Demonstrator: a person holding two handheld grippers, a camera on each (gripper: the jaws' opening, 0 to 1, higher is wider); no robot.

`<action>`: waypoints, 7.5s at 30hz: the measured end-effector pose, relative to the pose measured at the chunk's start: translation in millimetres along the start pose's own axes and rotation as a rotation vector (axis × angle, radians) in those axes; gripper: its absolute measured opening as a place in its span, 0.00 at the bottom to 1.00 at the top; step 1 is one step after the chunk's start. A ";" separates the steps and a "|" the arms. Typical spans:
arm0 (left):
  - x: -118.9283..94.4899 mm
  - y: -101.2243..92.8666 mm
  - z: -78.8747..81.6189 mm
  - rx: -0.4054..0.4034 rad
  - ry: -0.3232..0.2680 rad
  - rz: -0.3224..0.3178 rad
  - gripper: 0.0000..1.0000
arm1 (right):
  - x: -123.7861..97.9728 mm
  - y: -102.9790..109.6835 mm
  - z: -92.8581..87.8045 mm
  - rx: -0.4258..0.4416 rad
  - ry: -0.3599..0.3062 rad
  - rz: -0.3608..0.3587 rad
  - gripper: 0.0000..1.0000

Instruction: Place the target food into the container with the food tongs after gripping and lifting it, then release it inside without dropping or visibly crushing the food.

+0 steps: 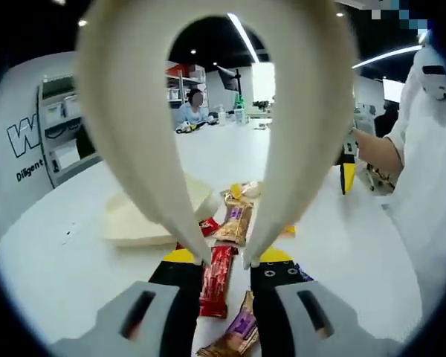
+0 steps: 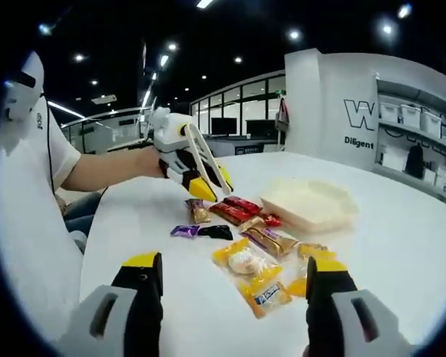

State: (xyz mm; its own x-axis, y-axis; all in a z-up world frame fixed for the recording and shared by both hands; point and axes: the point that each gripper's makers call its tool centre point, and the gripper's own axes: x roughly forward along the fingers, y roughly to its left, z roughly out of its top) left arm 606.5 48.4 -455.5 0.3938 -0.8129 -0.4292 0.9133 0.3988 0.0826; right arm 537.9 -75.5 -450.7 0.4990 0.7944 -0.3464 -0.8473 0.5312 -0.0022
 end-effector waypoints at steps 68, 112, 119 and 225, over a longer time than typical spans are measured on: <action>24.2 5.1 -25.8 -0.016 0.123 -0.083 0.22 | 2.0 2.9 -5.9 -0.010 0.023 0.021 0.78; 24.0 65.2 94.9 0.145 0.028 -0.092 0.22 | -3.7 4.3 -5.7 -0.011 0.017 0.017 0.78; 39.6 80.8 107.5 0.152 0.012 -0.089 0.22 | -3.7 3.4 -7.6 -0.008 0.023 0.015 0.78; 150.5 157.7 38.9 0.184 0.147 -0.142 0.24 | -10.9 -8.0 -19.4 -0.001 0.046 -0.022 0.80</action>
State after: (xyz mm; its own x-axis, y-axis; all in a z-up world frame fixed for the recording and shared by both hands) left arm 813.9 -27.6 -472.2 0.2538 -0.7791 -0.5732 0.9670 0.1909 0.1687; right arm 535.7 -94.1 -465.1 0.5086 0.7680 -0.3894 -0.8363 0.5481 -0.0113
